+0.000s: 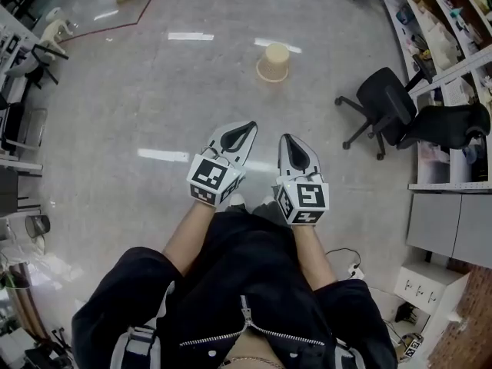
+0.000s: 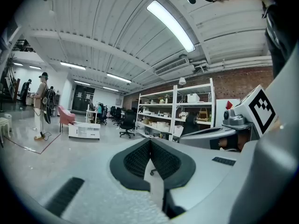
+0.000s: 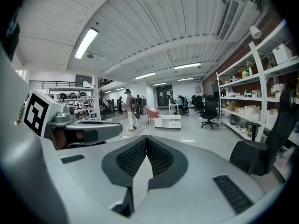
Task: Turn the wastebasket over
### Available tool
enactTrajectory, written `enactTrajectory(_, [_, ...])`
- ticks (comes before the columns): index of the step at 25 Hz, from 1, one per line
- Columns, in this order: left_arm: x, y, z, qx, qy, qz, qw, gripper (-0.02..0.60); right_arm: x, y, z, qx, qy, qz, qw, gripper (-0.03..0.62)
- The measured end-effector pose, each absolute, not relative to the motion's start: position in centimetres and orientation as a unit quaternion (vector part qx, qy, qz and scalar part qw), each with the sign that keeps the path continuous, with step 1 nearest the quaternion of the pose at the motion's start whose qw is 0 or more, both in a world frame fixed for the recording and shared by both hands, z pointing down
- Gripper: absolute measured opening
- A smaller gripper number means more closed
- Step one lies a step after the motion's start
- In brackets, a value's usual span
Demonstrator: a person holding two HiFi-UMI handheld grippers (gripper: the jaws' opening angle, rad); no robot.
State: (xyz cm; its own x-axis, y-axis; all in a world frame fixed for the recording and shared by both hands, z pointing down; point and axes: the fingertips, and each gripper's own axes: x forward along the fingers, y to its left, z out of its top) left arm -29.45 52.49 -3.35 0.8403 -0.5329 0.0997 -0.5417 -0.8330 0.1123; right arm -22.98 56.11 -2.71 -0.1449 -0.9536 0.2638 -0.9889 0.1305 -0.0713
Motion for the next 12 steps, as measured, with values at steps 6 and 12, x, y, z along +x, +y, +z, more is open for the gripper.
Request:
enactTrajectory(6, [-28.2,51.6,-3.6,0.960,-0.271,0.031,0.069,0.005,-21.4,56.2,-2.8,0.662,-0.736,0.124,0.067,0.009])
enactTrajectory(12, [-25.6,50.3,-2.2,0.961,-0.260,0.039,0.083,0.005,-18.9,55.8,-1.6,0.669,-0.726,0.145,0.070,0.011])
